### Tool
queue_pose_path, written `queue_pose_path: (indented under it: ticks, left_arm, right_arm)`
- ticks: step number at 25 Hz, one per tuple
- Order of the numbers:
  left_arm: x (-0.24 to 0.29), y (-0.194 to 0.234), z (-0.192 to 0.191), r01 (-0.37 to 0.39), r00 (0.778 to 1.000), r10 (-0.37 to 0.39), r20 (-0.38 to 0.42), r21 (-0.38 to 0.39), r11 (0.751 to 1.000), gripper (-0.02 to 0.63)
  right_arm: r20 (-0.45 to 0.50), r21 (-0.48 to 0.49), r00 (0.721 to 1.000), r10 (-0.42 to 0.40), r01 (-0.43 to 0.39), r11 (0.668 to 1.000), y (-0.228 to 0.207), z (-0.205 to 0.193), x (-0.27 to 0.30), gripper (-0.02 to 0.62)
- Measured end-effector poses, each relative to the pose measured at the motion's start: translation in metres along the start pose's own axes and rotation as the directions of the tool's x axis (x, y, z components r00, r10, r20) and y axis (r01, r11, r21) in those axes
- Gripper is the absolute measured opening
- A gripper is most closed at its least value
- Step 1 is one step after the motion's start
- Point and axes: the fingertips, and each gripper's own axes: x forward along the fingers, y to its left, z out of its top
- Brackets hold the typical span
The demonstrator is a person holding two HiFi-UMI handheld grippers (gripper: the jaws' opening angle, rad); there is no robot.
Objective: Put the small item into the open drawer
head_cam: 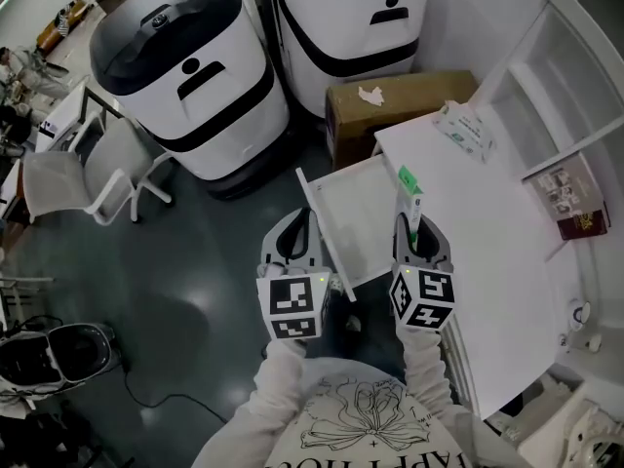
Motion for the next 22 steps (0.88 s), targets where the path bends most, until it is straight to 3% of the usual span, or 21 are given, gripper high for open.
queue_pose_path:
  ticks: [10, 22]
  left_arm:
    - [0.063, 0.003, -0.032, 0.077, 0.993, -0.077, -0.089, -0.004, 0.997, 0.007]
    - [0.115, -0.01, -0.081, 0.167, 0.967, -0.168, -0.19, -0.02, 0.986, 0.007]
  right_arm:
    - [-0.113, 0.004, 0.993, -0.021, 0.022, 1.0, -0.01, -0.039, 0.056, 0.092]
    - [-0.261, -0.01, 0.965, -0.006, 0.004, 1.0, -0.016, -0.107, 0.119, 0.092]
